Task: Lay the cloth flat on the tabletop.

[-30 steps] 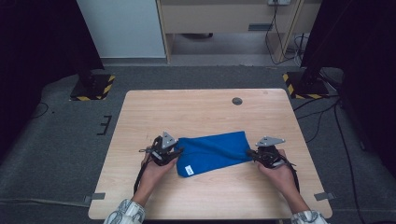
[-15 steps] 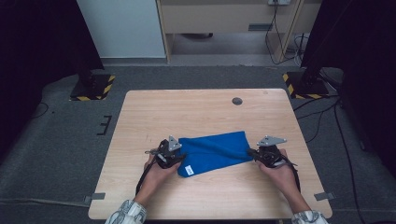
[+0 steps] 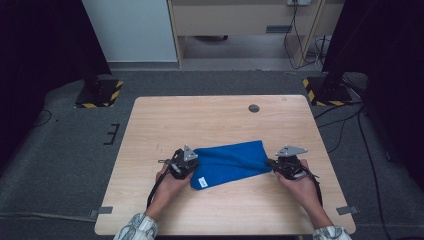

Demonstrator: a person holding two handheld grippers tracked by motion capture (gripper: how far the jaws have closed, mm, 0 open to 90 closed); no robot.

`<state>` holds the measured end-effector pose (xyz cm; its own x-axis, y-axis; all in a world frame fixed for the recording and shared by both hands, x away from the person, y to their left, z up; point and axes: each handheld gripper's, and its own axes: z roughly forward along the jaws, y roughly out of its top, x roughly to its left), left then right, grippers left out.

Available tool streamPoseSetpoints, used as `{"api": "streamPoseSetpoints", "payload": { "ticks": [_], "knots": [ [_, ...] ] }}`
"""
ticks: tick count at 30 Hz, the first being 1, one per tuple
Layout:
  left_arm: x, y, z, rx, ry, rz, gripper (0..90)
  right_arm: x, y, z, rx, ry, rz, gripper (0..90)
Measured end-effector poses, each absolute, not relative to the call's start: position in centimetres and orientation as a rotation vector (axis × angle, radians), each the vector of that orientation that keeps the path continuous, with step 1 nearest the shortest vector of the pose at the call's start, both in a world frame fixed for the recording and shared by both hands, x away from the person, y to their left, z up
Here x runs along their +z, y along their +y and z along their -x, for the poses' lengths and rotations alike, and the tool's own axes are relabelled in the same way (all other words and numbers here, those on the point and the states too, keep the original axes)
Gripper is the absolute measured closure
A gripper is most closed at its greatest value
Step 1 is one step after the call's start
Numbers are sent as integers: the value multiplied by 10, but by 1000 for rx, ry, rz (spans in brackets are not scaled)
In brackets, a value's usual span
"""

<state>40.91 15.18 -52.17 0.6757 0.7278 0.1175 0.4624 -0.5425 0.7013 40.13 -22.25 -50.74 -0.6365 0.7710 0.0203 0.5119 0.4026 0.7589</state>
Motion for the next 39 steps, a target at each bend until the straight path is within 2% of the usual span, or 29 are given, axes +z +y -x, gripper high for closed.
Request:
{"api": "streamPoseSetpoints", "payload": {
  "ticks": [11,17,33,39],
  "knots": [
    [-506,160,-406,597,923,-2143,871,-503,-221,-400,1095,2312,-1083,886],
    [-495,163,-404,623,926,-2082,880,-489,-221,-397,1169,2246,-1050,887],
    [-472,166,-409,616,937,-2005,887,-455,-224,-389,1236,2168,-1005,887],
    [-470,160,-419,620,934,-2024,890,-446,-219,-385,1177,2159,-1018,889]
  ]
}}
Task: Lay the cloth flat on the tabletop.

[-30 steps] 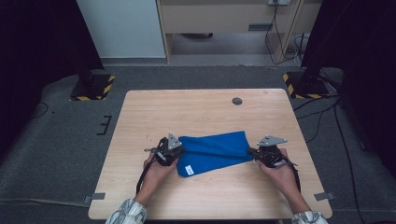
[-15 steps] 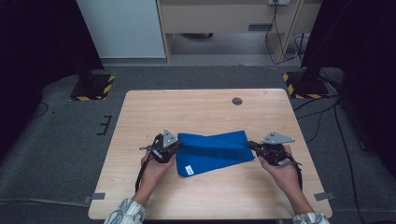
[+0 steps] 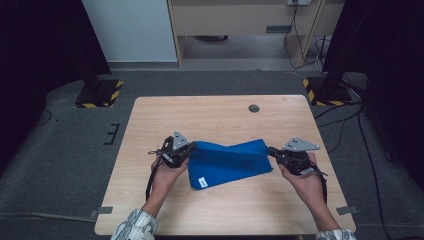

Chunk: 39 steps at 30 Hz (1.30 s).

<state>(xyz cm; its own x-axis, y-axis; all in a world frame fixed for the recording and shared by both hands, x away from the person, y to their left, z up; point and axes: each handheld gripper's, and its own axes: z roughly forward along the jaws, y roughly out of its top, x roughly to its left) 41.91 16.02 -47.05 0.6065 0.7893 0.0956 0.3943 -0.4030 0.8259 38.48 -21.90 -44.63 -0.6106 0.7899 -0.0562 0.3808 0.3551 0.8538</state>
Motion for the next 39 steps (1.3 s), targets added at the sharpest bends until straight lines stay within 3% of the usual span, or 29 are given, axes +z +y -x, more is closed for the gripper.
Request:
{"api": "streamPoseSetpoints", "payload": {
  "ticks": [18,25,39],
  "knots": [
    [-432,158,-437,680,914,-1994,891,-411,-212,-380,1170,2115,-1042,888],
    [-422,171,-446,676,961,-1938,892,-405,-206,-404,1212,2082,-1026,888],
    [-426,169,-467,681,1015,-1929,893,-429,-205,-461,1176,2075,-1066,888]
  ]
}}
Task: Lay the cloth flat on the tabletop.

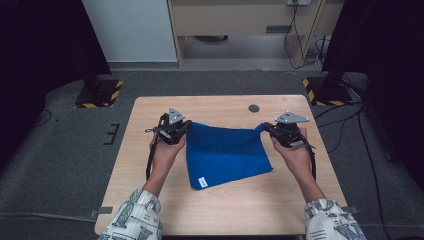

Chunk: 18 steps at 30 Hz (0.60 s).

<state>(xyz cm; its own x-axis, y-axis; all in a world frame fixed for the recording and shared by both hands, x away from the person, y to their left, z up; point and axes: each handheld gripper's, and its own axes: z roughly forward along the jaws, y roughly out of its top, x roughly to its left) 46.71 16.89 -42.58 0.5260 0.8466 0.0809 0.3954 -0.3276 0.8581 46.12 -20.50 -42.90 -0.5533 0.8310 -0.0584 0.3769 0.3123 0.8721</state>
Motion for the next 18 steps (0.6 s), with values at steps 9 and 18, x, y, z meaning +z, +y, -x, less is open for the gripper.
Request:
{"api": "streamPoseSetpoints", "payload": {
  "ticks": [9,18],
  "knots": [
    [-419,167,-475,690,1025,-1930,893,-431,-205,-471,1184,2057,-1098,888],
    [-416,161,-487,709,1030,-1932,893,-429,-206,-469,1174,2053,-1100,888]
  ]
}}
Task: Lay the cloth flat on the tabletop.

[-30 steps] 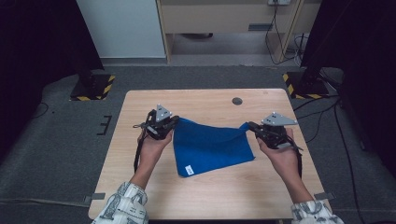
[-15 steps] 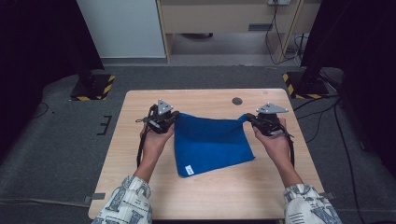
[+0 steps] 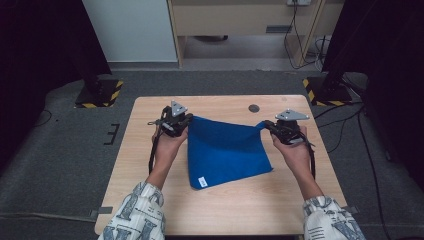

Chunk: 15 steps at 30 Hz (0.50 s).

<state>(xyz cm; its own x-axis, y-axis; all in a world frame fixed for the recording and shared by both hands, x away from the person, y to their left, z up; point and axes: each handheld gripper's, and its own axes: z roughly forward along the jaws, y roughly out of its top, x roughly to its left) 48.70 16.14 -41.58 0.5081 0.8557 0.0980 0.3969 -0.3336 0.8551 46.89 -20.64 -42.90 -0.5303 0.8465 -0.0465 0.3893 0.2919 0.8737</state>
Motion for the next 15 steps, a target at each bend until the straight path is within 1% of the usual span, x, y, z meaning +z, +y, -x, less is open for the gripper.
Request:
{"api": "streamPoseSetpoints", "payload": {
  "ticks": [15],
  "knots": [
    [-418,132,-511,696,1037,-1983,893,-434,-224,-476,1153,2033,-1167,888]
  ]
}}
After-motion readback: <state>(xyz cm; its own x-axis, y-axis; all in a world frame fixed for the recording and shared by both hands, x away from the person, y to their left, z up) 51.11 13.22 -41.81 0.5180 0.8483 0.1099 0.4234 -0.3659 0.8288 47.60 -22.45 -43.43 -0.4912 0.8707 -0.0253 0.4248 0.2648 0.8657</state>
